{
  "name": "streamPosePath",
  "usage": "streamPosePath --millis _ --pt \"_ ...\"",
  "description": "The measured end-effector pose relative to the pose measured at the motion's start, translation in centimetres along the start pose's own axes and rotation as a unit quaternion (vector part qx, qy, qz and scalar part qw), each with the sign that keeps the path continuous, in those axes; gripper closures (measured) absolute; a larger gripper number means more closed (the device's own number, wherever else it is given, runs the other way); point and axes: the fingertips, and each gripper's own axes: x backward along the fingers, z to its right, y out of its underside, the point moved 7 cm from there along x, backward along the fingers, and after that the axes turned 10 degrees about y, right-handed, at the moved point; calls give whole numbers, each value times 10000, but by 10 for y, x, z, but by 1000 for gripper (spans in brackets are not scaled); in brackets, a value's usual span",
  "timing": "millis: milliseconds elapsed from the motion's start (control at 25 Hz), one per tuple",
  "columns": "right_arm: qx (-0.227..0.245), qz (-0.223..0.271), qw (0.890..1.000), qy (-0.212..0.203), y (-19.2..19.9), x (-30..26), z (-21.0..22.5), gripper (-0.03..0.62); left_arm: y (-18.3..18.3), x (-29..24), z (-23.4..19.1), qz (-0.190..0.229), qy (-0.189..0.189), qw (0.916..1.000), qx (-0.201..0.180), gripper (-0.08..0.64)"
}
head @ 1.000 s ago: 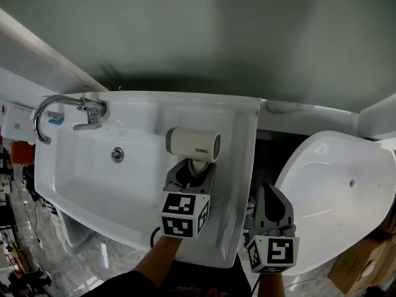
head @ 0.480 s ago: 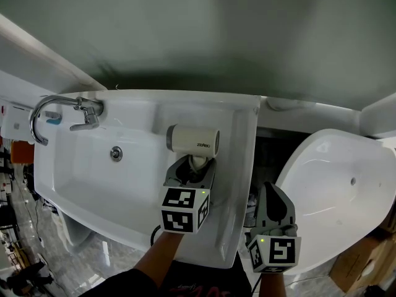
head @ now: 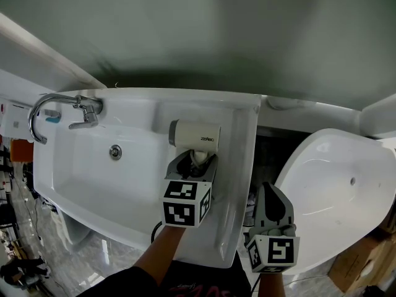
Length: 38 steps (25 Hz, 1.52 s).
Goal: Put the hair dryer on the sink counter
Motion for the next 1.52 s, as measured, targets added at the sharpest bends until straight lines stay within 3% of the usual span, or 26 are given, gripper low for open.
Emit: streamPosePath --millis 480,680,1000,1520 --pt "-42 -5 10000 13 2 3 2 571 1 -9 1 -247 53 9996 95 337" --pt "-55 -16 10000 -11 4 4 3 571 1 -10 -1 -461 -126 9987 -172 278" --pt "-63 32 9999 -77 1 5 1 571 2 -5 2 -400 -175 9987 -249 276" --pt "-203 258 9993 -162 -7 26 -7 571 -3 38 15 155 -283 9987 -405 278"
